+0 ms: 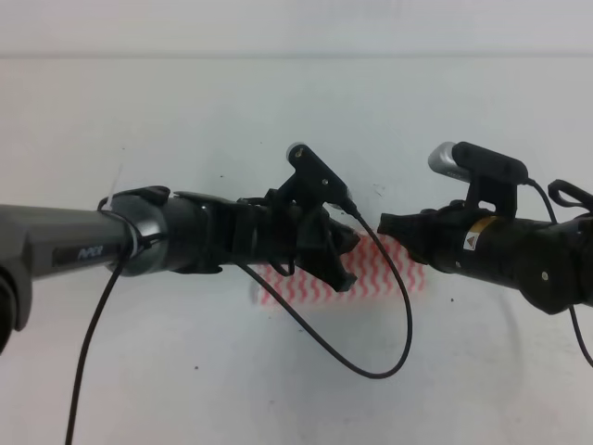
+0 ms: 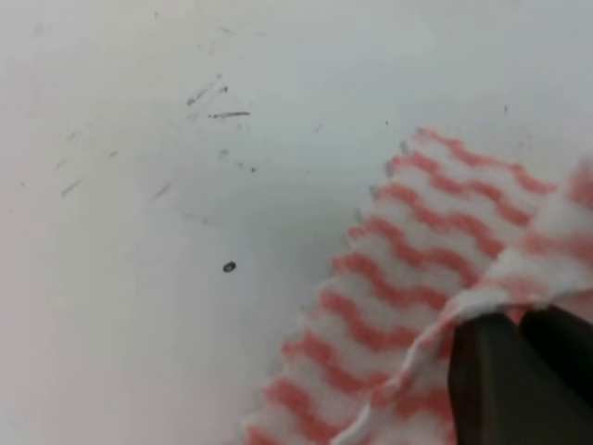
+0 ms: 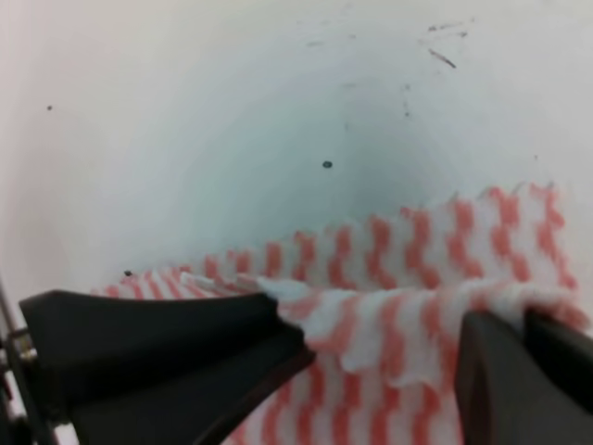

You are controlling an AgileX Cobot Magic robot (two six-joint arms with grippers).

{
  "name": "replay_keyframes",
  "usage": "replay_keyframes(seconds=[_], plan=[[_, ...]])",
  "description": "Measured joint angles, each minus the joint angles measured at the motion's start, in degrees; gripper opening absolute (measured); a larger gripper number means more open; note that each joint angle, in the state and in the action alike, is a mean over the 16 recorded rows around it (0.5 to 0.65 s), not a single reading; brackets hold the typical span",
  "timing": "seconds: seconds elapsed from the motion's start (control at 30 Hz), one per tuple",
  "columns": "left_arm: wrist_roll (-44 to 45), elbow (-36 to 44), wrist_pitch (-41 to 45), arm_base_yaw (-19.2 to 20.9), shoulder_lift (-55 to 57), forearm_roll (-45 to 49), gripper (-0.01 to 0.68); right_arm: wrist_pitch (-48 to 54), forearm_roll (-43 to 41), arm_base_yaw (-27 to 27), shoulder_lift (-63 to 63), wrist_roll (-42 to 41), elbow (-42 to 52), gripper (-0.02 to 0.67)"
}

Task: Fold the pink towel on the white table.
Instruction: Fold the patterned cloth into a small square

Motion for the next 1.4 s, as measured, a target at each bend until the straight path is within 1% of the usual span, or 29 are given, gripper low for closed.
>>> replay_keyframes(seconds=[0.2, 0.3, 0.47, 0.8, 0.93, 1.03, 1.13, 1.4], plan=[[0.17, -0.62, -0.23, 0.0, 0.51, -0.04, 0.041, -1.08, -0.01, 0.0, -0.03, 0.0, 0.0, -0.007], [0.26, -0.65, -0.65, 0.0, 0.56, 0.04, 0.041, -1.69, 0.0, 0.0, 0.0, 0.01, 0.0, 0.012], [0.45, -0.65, -1.43, 0.0, 0.49, -0.04, 0.041, -2.52, 0.06, 0.01, 0.09, 0.01, -0.01, 0.102], [1.34, -0.65, -3.36, 0.0, 0.37, -0.08, 0.041, -5.33, -0.33, -0.05, 0.18, -0.45, -0.02, 0.358], [1.77, -0.65, -4.06, 0.0, 0.12, -0.04, 0.041, -5.88, -0.74, -0.45, 0.15, -1.2, -0.01, 0.413], [1.66, -0.65, -5.41, 0.0, -0.59, 0.0, 0.041, -5.52, -1.05, -1.02, 0.18, -1.75, -0.02, 0.432], [-0.13, -0.65, -8.23, 0.0, -1.9, -0.06, 0.041, -4.29, -1.35, -1.67, 0.15, -2.3, -0.09, 0.426], [-9.03, -0.65, -17.68, 0.04, -5.52, -0.17, 0.042, 1.89, -1.57, -3.25, 0.12, -2.97, -1.36, 0.386]])
